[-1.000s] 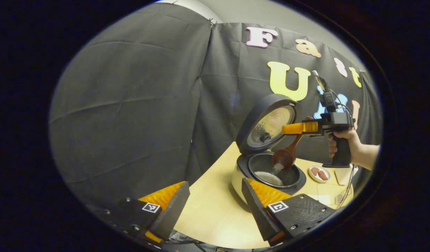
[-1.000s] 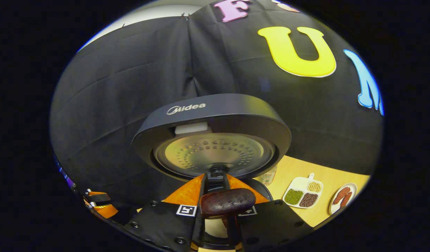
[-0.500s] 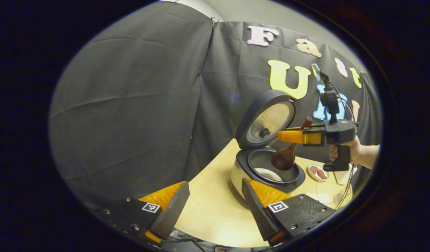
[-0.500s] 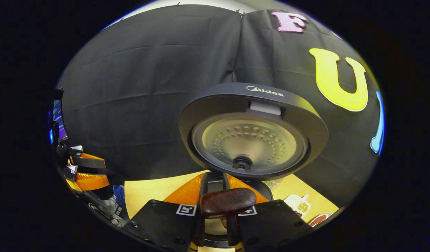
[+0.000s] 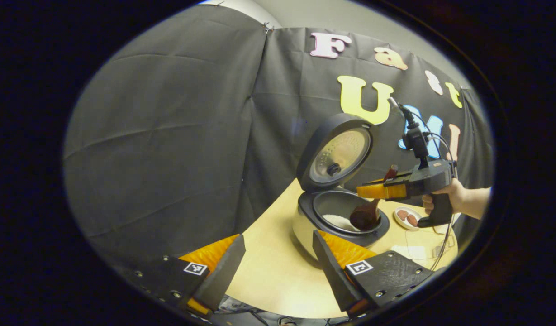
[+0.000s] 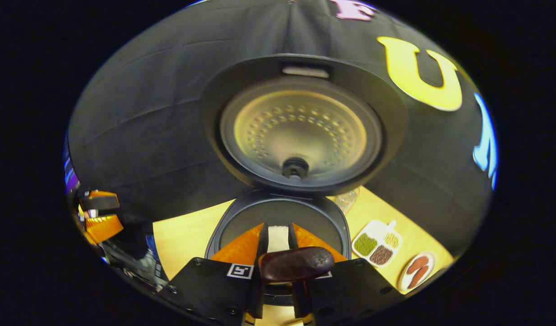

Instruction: Close the left gripper, press the button to open the rice cooker; take a wooden spoon from the chopstick holder with the right hand, scoop a spoonful of rice and pour it into the rice cooker, then put the wooden spoon back into the chopstick holder.

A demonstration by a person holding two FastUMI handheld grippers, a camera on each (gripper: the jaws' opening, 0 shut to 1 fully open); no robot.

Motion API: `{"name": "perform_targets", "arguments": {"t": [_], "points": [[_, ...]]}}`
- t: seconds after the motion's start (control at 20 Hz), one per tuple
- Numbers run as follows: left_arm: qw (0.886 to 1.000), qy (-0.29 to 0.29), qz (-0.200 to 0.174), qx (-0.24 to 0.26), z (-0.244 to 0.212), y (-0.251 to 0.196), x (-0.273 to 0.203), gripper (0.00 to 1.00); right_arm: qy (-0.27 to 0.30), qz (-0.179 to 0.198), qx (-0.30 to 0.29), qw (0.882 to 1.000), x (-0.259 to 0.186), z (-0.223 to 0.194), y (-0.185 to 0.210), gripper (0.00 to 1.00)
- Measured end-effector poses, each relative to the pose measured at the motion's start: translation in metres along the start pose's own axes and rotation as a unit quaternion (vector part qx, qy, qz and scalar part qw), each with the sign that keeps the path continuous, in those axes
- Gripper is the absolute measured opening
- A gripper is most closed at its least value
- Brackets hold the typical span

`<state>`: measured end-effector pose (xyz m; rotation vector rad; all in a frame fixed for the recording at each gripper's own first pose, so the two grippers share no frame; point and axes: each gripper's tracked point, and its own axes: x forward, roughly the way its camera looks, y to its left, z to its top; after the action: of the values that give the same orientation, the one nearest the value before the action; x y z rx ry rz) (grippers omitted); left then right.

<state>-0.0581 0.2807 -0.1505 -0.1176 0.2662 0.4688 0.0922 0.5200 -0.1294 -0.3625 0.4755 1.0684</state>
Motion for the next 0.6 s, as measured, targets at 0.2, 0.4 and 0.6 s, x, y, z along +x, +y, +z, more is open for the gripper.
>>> {"name": "perform_targets", "arguments": {"t": [0.2,0.4,0.6], "points": [[1.0,0.003,-0.009,0.006,-0.001,-0.004,-0.002,0.95,-0.047,-0.019,0.041,0.998,-0.021,0.027,-0.014,0.24],[0.999,0.004,-0.029,0.012,0.0,-0.011,-0.002,0.95,-0.085,-0.043,0.065,0.993,-0.052,0.045,-0.039,0.24],[0.998,-0.004,-0.061,0.03,0.005,-0.024,0.002,0.95,-0.123,-0.072,0.1,0.985,-0.097,0.049,-0.075,0.24]]}}
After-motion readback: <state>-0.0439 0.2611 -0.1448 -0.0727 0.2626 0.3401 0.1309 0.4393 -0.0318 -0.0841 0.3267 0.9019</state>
